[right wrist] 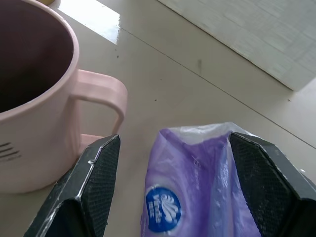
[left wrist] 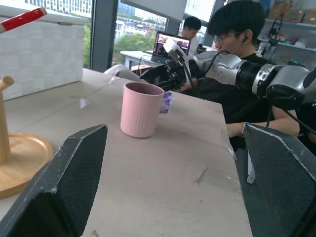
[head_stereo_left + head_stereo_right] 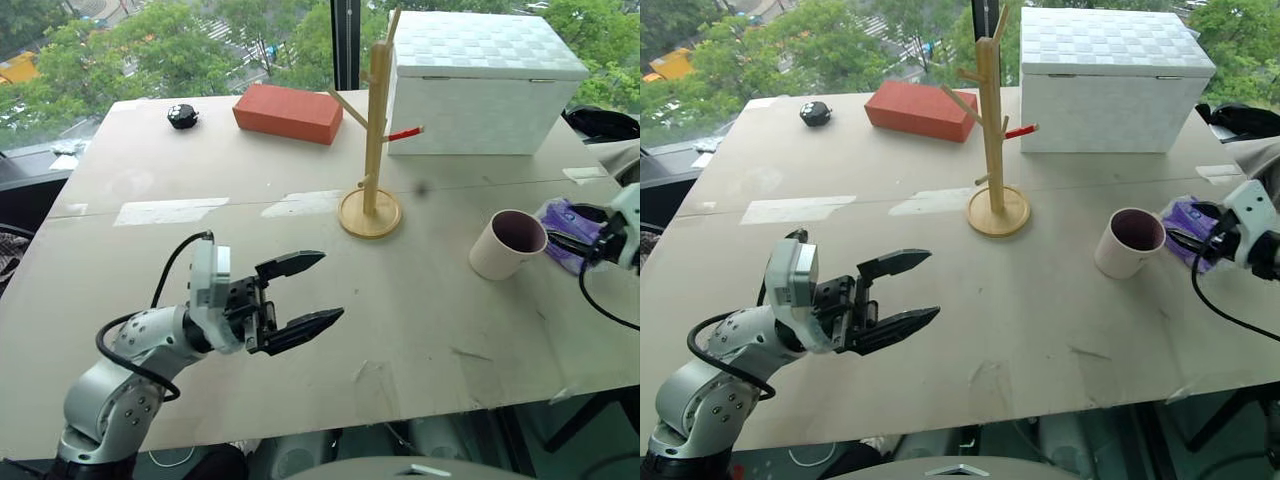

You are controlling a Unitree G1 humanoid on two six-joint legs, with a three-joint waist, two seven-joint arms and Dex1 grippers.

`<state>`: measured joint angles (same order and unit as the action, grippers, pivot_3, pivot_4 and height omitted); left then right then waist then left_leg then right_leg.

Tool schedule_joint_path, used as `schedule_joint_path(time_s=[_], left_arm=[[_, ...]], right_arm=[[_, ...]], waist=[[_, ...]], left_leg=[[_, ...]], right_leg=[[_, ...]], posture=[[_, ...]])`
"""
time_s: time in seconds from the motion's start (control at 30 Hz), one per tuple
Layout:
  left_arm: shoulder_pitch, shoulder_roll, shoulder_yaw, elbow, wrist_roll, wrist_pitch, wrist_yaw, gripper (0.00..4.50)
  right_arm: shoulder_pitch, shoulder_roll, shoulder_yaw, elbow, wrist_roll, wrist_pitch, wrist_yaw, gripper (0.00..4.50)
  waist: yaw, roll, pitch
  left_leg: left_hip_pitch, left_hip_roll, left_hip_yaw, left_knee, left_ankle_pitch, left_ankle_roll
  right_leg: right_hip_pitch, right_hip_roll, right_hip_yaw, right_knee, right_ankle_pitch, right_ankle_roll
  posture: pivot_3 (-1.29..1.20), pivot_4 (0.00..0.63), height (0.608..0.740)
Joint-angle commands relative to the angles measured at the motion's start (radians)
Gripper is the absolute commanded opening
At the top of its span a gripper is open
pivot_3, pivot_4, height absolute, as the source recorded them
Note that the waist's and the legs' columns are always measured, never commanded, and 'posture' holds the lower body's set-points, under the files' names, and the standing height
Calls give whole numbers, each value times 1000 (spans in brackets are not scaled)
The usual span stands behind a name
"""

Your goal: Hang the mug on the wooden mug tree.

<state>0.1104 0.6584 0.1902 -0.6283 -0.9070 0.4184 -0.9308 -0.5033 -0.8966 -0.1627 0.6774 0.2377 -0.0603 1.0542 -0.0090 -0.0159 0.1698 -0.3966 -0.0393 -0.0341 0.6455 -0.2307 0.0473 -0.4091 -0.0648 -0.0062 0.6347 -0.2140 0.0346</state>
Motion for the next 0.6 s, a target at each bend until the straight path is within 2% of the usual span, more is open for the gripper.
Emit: schedule_joint_path(time_s=[0.03,0.2,0.37,0.47,0.6], left_arm=[[35,6,24,-97,-30,3,28,4500],[70,7,37,-138,-38,9,66,4500],[98,13,55,-158,-52,9,88,4500],[118,19,70,-167,-57,8,94,4500],[130,25,81,-178,-67,8,107,4500]], right_arm=[[-99,12,23,120,-40,-77,37,3525],[-216,67,62,258,-67,-101,108,3525],[-264,106,89,338,-85,-89,182,3525],[-289,130,86,378,-88,-89,181,2704],[-301,148,69,405,-83,-98,174,764]], waist=[[-1,0,0],[-1,0,0],[0,0,0],[-1,0,0],[-1,0,0]], left_leg=[[0,0,0,0,0,0],[-1,0,0,0,0,0],[-1,0,0,0,0,0],[-1,0,0,0,0,0],[-1,0,0,0,0,0]], right_leg=[[0,0,0,-1,0,0],[0,-1,1,-2,0,0],[0,-1,1,-2,0,-1],[0,-1,1,-2,0,-1],[0,-1,1,-2,1,-1]], posture=[[0,150,740],[0,150,740],[0,150,740],[0,150,740],[0,150,740]])
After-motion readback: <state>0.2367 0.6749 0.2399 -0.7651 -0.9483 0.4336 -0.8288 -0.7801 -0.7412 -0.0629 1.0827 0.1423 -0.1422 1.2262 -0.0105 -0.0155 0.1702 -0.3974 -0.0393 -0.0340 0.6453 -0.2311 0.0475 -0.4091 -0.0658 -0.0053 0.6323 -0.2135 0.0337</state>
